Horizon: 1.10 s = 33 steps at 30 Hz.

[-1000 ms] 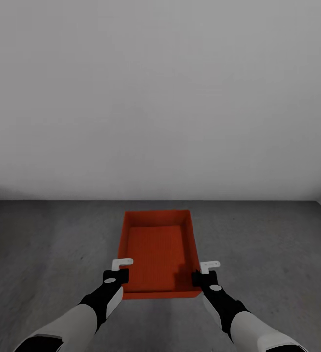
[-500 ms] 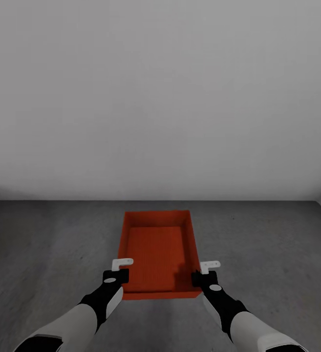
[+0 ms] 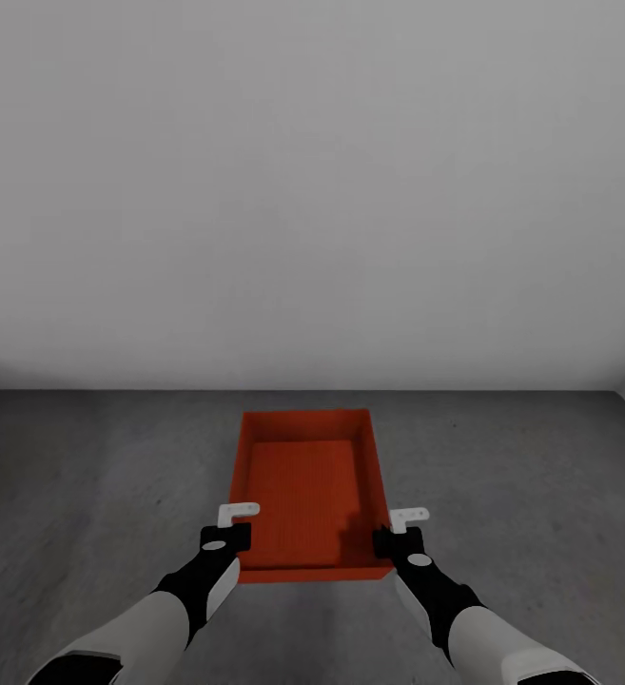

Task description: Move the two storage containers from the living room to the garage. In the garage, place one container on the floor and stack the other container on top of it (either order is fine).

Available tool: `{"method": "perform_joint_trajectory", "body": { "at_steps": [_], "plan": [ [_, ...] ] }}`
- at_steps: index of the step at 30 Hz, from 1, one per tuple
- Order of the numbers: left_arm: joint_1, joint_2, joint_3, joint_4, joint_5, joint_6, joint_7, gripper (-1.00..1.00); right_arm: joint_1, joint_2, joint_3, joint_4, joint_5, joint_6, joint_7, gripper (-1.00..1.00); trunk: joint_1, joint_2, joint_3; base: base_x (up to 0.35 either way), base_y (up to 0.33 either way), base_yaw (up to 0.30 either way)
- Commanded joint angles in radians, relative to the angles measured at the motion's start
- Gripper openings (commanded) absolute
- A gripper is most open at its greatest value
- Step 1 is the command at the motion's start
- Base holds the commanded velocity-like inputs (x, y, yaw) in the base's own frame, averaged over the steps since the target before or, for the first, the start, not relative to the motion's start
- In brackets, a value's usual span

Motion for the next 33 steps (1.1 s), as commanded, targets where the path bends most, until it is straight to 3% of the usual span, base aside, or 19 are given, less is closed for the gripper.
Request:
{"method": "perform_joint_trajectory", "body": {
  "at_steps": [1, 20, 33],
  "plan": [
    [-0.001, 0.004, 0.023, -0.005, -0.015, -0.027, 0.01, -1.0, 0.0, -0.003, -0.019, 0.004, -0.007, -0.004, -0.009, -1.0, 0.0, -0.001, -0.001, 0.0, 0.0, 0.0],
    [-0.001, 0.004, 0.023, -0.001, -0.015, -0.027, 0.01, -1.0, 0.0, -0.003, -0.019, 0.004, -0.008, -0.002, -0.009, -1.0, 0.0, -0.001, -0.001, 0.0, 0.0, 0.0],
    [-0.001, 0.004, 0.023, -0.001, -0.015, -0.027, 0.01, -1.0, 0.0, -0.003, -0.018, 0.004, -0.007, -0.006, -0.009, -1.0, 0.05, -0.092, -0.042, 0.0, 0.0, 0.0]
  ]
}}
